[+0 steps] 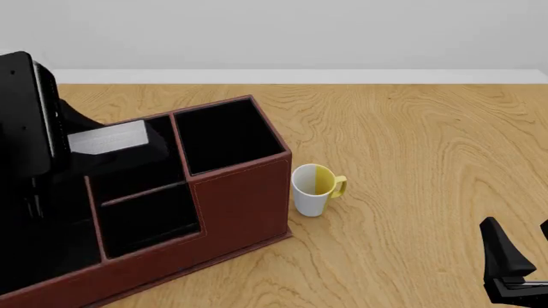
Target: Pick up the book and place it in the front compartment of the caddy.
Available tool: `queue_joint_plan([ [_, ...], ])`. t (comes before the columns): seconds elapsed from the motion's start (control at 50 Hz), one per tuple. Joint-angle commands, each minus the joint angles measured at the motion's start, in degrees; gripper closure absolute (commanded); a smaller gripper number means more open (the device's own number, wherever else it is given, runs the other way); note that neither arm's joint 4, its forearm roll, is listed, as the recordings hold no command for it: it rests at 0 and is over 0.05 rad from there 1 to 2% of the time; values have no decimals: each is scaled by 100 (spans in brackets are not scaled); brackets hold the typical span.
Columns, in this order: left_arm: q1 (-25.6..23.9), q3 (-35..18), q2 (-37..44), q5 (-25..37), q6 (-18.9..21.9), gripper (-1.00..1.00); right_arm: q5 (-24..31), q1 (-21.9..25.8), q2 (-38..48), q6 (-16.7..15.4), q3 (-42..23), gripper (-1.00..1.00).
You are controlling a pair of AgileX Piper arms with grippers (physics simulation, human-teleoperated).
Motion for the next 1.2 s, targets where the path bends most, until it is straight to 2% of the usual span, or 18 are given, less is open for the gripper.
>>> queue_joint_plan([
  [0.02,218,47,156,-320,90,100,-1,0,2,1,0,-100],
  [0.48,319,495,405,-825,-37,100,1,0,-1,1,0,-100],
  [0.86,456,1067,461,-1296,201,100,1,1,-1,0,0,-100],
  [1.04,729,1251,642,-1673,419,100,1,0,-1,1,0,-100],
  [1.2,731,1293,700,-1848,379,100,-1,0,1,2,0,-100],
])
